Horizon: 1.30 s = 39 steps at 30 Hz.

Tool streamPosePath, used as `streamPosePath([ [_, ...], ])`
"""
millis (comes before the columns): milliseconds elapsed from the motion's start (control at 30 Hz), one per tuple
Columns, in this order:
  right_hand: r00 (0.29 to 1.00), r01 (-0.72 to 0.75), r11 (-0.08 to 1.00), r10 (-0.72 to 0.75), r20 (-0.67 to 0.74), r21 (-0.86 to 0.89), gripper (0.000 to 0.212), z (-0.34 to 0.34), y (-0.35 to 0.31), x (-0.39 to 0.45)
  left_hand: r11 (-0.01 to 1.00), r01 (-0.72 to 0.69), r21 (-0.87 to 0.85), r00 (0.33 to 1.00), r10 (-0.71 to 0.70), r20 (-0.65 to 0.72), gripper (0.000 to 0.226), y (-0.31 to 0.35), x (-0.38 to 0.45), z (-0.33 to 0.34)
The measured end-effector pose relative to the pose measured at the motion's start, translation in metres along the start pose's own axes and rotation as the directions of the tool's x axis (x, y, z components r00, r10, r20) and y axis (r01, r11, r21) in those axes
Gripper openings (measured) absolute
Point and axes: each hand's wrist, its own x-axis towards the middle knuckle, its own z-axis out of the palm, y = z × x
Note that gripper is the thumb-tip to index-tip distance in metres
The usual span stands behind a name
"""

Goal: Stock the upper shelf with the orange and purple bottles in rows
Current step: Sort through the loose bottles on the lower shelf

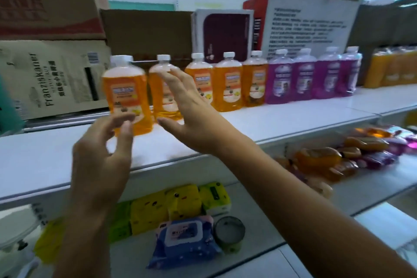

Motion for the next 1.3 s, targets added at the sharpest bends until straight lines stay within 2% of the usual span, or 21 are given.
streamPosePath([
  [67, 0.994, -0.026, 0.996, 0.035, -0.105, 0.089, 0.067, -0.026, 0.009, -0.043, 0.975, -0.031, -0.221, 0.998, 0.018, -0.061, 0.021, 0.022, -0.022, 0.022],
  [133, 0.971, -0.095, 0.975, 0.135, -0.198, 0.201, 0.056, -0.049, 0.023, -0.09, 0.903, -0.039, -0.427, 0.998, 0.017, -0.057, 0.023, 0.045, -0.05, 0.056],
  [200, 0.917, -0.172, 0.934, 0.268, -0.294, 0.314, 0.048, -0.067, 0.038, -0.136, 0.824, 0.008, -0.566, 1.0, -0.01, 0.0, 0.025, 0.067, -0.076, 0.096],
  [267, 0.831, -0.255, 0.887, 0.404, -0.381, 0.384, 0.043, -0.077, 0.058, -0.182, 0.788, 0.094, -0.608, 0.993, -0.033, 0.111, 0.024, 0.081, -0.103, 0.14],
  [333, 0.719, -0.368, 0.829, 0.541, -0.436, 0.422, 0.039, -0.085, 0.08, -0.222, 0.768, 0.221, -0.601, 0.96, -0.061, 0.275, 0.026, 0.091, -0.127, 0.182],
  [400, 0.614, -0.487, 0.743, 0.665, -0.425, 0.458, 0.035, -0.093, 0.105, -0.253, 0.736, 0.381, -0.559, 0.885, -0.116, 0.45, 0.03, 0.1, -0.145, 0.223],
  [533, 0.502, -0.652, 0.641, 0.765, -0.403, 0.406, 0.034, -0.122, 0.153, -0.298, 0.694, 0.522, -0.496, 0.768, -0.129, 0.627, 0.025, 0.127, -0.168, 0.295],
  [700, 0.431, -0.698, 0.61, 0.776, -0.46, 0.376, 0.036, -0.177, 0.199, -0.342, 0.668, 0.566, -0.483, 0.693, -0.067, 0.718, 0.017, 0.179, -0.191, 0.376],
  [800, 0.397, -0.726, 0.582, 0.79, -0.468, 0.367, 0.036, -0.209, 0.224, -0.369, 0.693, 0.552, -0.464, 0.645, -0.002, 0.764, 0.025, 0.211, -0.206, 0.418],
  [900, 0.36, -0.746, 0.556, 0.8, -0.48, 0.368, 0.037, -0.237, 0.246, -0.397, 0.712, 0.536, -0.453, 0.609, 0.045, 0.792, 0.022, 0.238, -0.22, 0.456],
  [1067, 0.296, -0.773, 0.519, 0.803, -0.517, 0.364, 0.037, -0.272, 0.283, -0.441, 0.74, 0.54, -0.402, 0.554, 0.047, 0.831, 0.022, 0.27, -0.241, 0.511],
  [1300, 0.156, -0.811, 0.425, 0.819, -0.552, 0.402, 0.046, -0.316, 0.35, -0.496, 0.739, 0.584, -0.336, 0.475, 0.024, 0.88, 0.023, 0.29, -0.256, 0.598],
])
